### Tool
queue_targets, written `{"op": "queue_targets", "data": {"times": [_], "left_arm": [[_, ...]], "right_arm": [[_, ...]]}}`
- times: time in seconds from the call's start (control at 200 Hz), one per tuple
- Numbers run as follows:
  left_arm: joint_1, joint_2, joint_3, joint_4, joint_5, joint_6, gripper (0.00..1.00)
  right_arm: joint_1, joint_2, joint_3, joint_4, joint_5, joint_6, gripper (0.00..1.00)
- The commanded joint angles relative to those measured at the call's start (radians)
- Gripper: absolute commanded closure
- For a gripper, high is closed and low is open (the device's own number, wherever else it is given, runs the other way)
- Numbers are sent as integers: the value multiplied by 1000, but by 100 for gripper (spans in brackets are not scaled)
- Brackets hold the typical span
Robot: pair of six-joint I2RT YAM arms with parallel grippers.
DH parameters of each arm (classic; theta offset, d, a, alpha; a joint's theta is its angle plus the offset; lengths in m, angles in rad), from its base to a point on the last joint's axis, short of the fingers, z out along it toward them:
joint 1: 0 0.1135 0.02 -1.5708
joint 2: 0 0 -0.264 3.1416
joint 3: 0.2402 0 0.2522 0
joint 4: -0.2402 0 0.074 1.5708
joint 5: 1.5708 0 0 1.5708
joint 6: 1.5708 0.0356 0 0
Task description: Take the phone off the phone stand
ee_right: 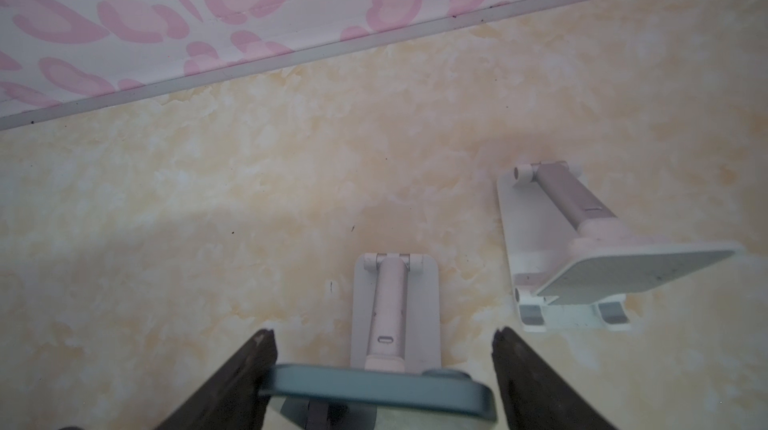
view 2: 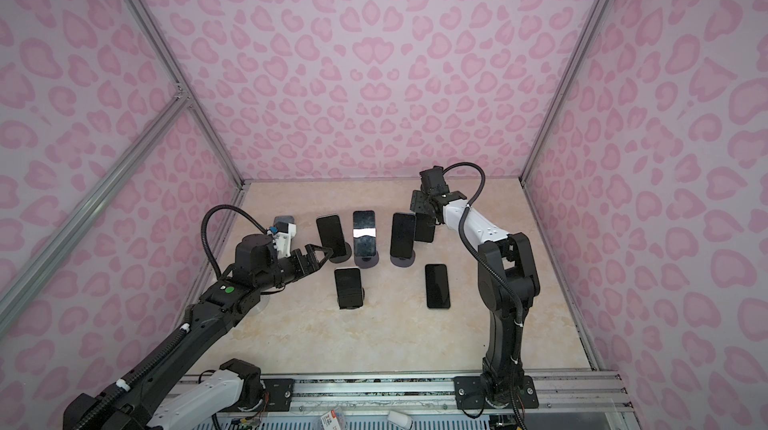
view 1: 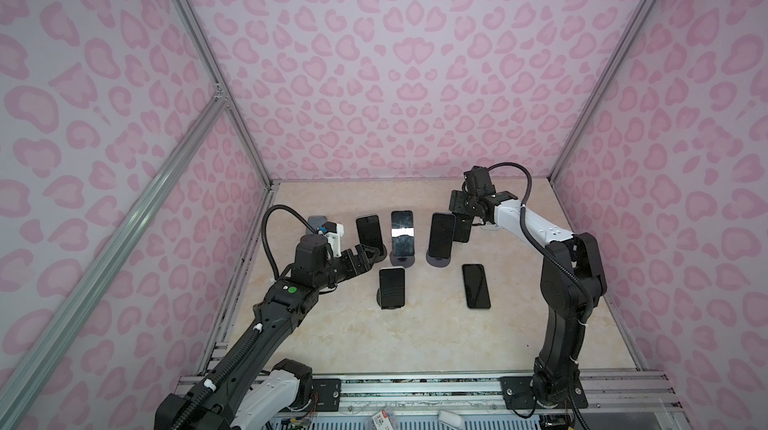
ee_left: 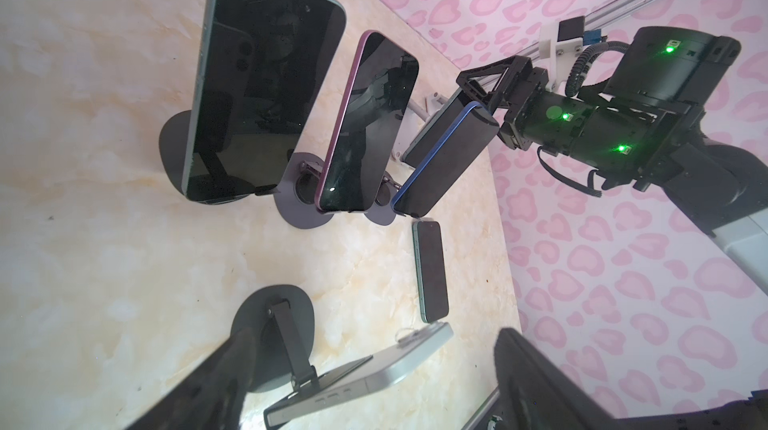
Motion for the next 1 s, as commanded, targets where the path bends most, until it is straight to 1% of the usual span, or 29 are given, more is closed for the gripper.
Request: {"op": "queue_targets", "data": {"times": [0.0,0.445,0.66,0.81,0.995], "left_arm": [[0,0,2,26,11,5,7],[0,-7,2,27,3,3,8],[-1,-27,8,17,-5,0,8],[0,-72,3,4,-34,-4,8],[0,-146,-21,-25,-103,-10,8]], "right_arm": [[-1,-8,10,-15,13,-16,14],[-4,-59,31,-18,85,-49,13],[4,-152,30,-30,120,-56,11],[49,-267,-49,-23,190,-35,8],[173,-389,-239,14,273,43,3]]}}
